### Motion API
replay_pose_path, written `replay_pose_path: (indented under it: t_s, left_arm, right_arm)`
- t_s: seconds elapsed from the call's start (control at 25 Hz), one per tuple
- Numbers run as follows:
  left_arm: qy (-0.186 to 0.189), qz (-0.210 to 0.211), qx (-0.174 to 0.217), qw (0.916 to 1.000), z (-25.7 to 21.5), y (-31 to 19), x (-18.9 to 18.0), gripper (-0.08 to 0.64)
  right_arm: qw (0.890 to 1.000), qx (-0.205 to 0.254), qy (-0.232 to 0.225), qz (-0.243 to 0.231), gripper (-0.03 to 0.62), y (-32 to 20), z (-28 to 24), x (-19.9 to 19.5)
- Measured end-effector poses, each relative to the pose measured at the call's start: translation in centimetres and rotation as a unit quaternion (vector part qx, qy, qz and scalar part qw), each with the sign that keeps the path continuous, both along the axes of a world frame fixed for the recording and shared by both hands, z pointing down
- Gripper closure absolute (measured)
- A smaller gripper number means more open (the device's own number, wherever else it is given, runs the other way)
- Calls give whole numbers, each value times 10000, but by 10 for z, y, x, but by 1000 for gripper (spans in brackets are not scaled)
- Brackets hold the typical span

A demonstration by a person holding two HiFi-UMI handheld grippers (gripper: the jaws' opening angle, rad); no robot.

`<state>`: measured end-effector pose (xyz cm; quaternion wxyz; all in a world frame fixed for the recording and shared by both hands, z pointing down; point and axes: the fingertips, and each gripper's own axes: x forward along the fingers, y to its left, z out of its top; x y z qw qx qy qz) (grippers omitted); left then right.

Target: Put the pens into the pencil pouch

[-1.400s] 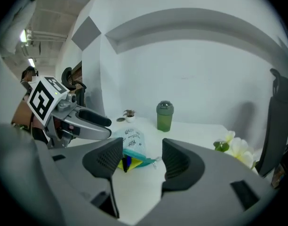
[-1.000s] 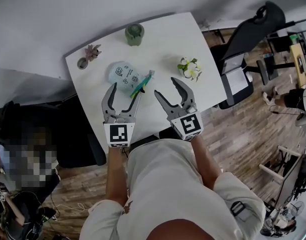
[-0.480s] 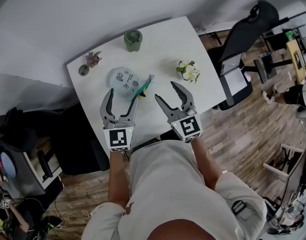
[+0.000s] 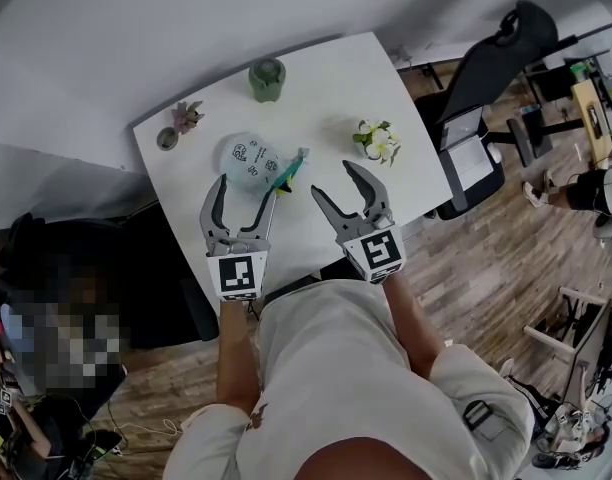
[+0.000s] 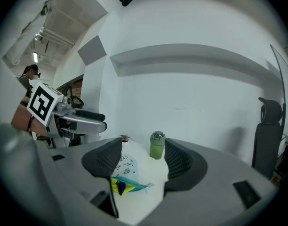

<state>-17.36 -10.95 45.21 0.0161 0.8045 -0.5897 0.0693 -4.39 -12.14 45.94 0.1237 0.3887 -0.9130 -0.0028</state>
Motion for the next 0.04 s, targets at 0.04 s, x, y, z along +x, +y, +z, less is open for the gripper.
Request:
replay_pose_path:
  t_s: [0.04]
  left_arm:
    - [-7,-5,-11,10000,1,-1,0,213]
  right_arm:
    - [10000,-3,0,-2,318,-1,0,0]
